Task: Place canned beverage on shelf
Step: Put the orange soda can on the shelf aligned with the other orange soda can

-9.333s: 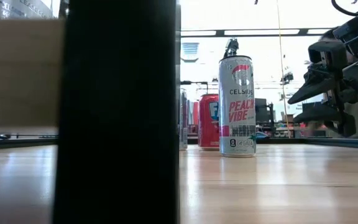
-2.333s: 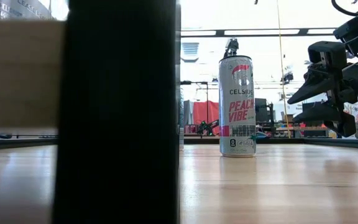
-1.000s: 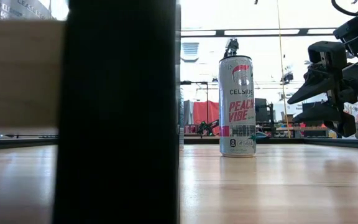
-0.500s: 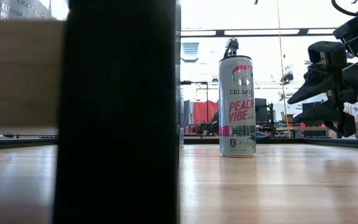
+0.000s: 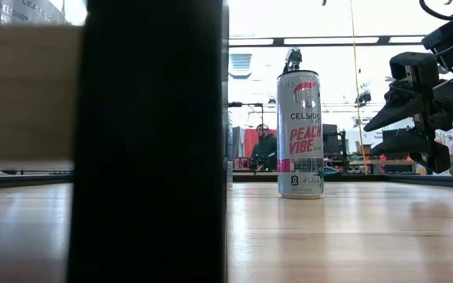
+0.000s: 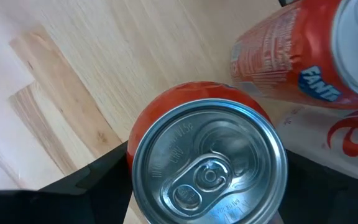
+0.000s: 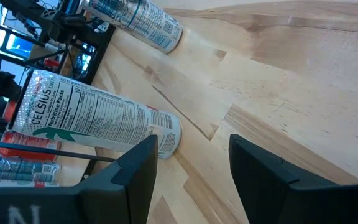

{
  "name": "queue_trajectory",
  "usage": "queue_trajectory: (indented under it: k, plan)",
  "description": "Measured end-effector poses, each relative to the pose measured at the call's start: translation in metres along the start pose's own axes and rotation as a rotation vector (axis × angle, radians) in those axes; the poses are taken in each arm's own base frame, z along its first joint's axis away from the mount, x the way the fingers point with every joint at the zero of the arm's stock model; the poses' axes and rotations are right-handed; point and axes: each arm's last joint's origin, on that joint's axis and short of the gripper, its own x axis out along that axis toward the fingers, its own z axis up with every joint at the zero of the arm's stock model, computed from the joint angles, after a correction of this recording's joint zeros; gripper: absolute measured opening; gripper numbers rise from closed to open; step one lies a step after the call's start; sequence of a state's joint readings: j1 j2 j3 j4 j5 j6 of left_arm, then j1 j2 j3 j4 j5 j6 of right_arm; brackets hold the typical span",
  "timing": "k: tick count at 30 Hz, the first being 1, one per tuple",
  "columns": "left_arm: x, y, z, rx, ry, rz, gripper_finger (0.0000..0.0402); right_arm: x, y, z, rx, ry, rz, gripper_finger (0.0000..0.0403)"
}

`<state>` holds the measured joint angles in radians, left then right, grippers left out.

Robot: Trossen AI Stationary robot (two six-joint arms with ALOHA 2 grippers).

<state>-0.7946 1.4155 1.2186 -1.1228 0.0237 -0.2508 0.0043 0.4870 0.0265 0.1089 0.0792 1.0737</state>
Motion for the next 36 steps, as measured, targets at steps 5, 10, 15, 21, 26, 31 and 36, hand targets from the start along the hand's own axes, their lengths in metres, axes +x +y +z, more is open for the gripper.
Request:
queue_trajectory:
  k: [5,10,15,21,26,31,36]
  plan:
    - [0.002,0.001,0.002,0.002,0.003,-0.002,0.0296,0.000,0.000,0.000,0.000,0.000,0.000,0.0183]
    - [0.004,0.001,0.002,0.002,0.007,-0.002,0.0296,0.000,0.000,0.000,0.000,0.000,0.000,0.0183]
    - [0.009,0.002,0.001,0.002,-0.001,0.004,0.0296,0.000,0.000,0.000,0.000,0.000,0.000,0.0183]
    - [0.012,0.002,0.000,0.002,-0.008,0.004,0.0296,0.000,0.000,0.000,0.000,0.000,0.001,0.0183]
    - [0.014,0.003,-0.003,-0.010,-0.011,0.007,0.0296,0.000,0.000,0.000,0.000,0.000,0.000,0.0183]
    - [0.012,0.004,-0.006,-0.036,-0.013,0.011,0.0296,0.000,0.000,0.000,0.000,0.000,0.000,0.0183]
    - [0.009,0.004,-0.007,-0.047,-0.031,0.007,0.0306,0.000,0.000,0.000,0.000,0.000,0.000,0.0183]
